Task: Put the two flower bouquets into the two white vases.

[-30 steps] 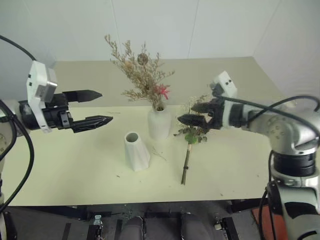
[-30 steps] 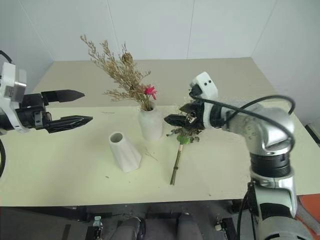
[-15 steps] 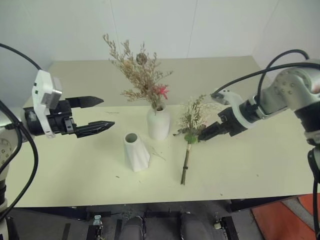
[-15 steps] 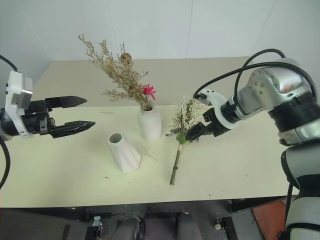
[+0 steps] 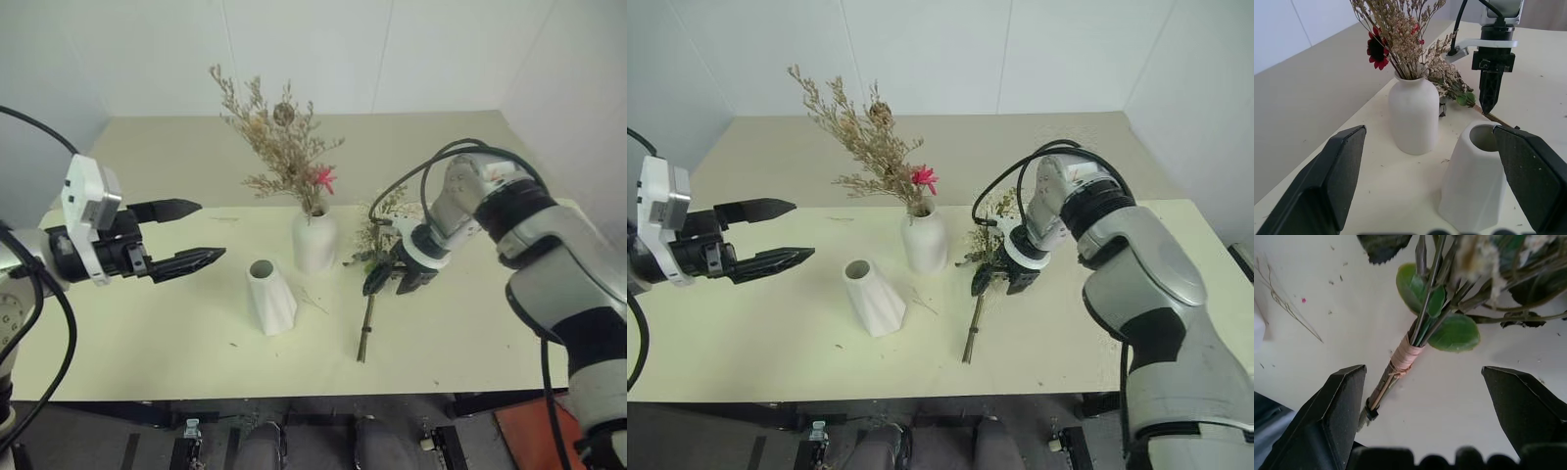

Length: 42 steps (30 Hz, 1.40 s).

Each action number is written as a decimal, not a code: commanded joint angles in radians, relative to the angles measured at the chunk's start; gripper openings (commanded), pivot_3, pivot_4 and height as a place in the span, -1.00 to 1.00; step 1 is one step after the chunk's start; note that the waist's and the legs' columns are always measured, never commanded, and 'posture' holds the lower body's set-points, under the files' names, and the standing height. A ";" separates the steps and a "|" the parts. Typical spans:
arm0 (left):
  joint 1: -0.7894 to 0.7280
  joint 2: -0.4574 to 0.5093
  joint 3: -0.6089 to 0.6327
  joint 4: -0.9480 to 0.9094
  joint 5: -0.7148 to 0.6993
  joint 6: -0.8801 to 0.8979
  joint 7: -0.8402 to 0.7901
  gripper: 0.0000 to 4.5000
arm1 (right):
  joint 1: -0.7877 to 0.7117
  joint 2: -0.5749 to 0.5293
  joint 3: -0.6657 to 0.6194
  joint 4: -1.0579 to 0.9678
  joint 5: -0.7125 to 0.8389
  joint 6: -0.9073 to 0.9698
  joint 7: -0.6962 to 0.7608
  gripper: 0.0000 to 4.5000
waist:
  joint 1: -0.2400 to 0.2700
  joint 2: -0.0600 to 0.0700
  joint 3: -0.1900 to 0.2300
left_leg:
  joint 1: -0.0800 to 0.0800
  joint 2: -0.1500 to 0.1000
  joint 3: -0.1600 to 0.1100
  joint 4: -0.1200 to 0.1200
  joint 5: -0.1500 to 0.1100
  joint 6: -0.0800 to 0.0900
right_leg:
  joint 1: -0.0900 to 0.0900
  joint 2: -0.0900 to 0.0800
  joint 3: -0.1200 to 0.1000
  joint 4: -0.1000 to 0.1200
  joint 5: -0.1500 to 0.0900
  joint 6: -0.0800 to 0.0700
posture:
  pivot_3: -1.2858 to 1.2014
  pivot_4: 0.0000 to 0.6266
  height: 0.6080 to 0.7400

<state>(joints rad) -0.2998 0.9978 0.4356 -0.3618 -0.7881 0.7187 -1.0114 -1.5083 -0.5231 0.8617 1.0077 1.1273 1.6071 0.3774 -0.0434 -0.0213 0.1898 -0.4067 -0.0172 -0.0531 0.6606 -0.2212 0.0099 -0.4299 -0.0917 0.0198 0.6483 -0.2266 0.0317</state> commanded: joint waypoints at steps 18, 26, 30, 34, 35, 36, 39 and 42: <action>0.016 0.003 0.043 -0.044 -0.029 -0.013 0.033 1.00 | -0.035 0.157 -0.481 0.181 -0.440 0.007 -0.096 -0.81 | -0.003 0.000 0.000 | 0.000 0.000 0.000 0.000 0.000 0.000 | 0.000 0.000 0.000 0.001 0.000 0.000 | 0.03 -0.52 1.00; -0.020 0.014 0.009 -0.015 -0.021 -0.020 0.020 1.00 | -0.046 0.092 -0.689 0.266 -0.539 0.007 -0.183 -0.92 | -0.001 0.000 0.000 | 0.000 0.000 0.000 0.000 0.000 0.000 | 0.001 0.000 0.000 0.000 0.000 0.000 | 0.03 -0.52 1.00; -0.047 0.018 -0.012 0.007 -0.013 -0.022 0.003 1.00 | 0.050 0.019 -0.922 0.101 -0.588 -0.075 -0.365 -0.92 | 0.000 0.000 0.000 | 0.000 0.000 0.000 0.000 0.000 0.000 | 0.001 0.000 0.000 -0.001 0.000 0.000 | 0.03 -0.52 1.00; -0.087 0.017 -0.051 0.040 0.004 -0.036 -0.020 1.00 | 0.301 0.014 -1.129 -0.383 -0.583 -0.196 -0.439 -0.92 | 0.001 -0.003 -0.002 | 0.001 0.000 -0.001 0.000 0.000 0.000 | 0.004 0.000 -0.002 -0.002 0.000 0.001 | 0.03 -0.52 1.00; -0.100 0.017 -0.062 0.050 0.009 -0.041 -0.029 1.00 | 0.344 0.019 -1.165 -0.463 -0.576 -0.209 -0.437 -0.92 | 0.001 -0.003 -0.002 | 0.001 -0.001 -0.001 0.000 0.000 0.000 | 0.004 0.000 -0.002 -0.002 0.000 0.001 | 0.03 -0.52 1.00; -0.114 0.018 -0.073 0.060 0.014 -0.046 -0.036 1.00 | 0.392 0.020 -1.183 -0.546 -0.576 -0.244 -0.425 -0.92 | 0.001 -0.002 -0.001 | 0.001 -0.001 -0.001 0.000 0.000 0.000 | 0.004 0.000 -0.002 -0.001 0.000 0.001 | 0.03 -0.52 1.00; -0.155 0.023 -0.101 0.092 0.029 -0.060 -0.058 1.00 | 0.517 0.007 -1.194 -0.740 -0.577 -0.378 -0.337 -0.92 | -0.002 -0.002 -0.001 | 0.001 0.000 -0.001 0.000 0.000 0.000 | 0.004 0.000 -0.001 -0.001 0.000 0.001 | 0.03 -0.52 1.00; -0.178 0.028 -0.116 0.113 0.040 -0.067 -0.078 1.00 | 0.599 0.003 -1.256 -0.857 -0.514 -0.479 -0.206 -0.92 | -0.006 -0.002 -0.001 | 0.002 0.000 0.000 0.000 0.000 0.000 | 0.004 0.000 -0.001 -0.001 0.000 0.001 | 0.03 -0.52 1.00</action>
<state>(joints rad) -0.4583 1.0083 0.3139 -0.2499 -0.7496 0.6751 -1.0743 -0.9119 -0.5104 -0.3395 0.2455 0.5577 1.2046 0.0915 -0.0491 -0.0235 0.1884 -0.4047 -0.0172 -0.0533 0.6604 -0.2212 0.0100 -0.4260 -0.0914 0.0191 0.6471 -0.2264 0.0327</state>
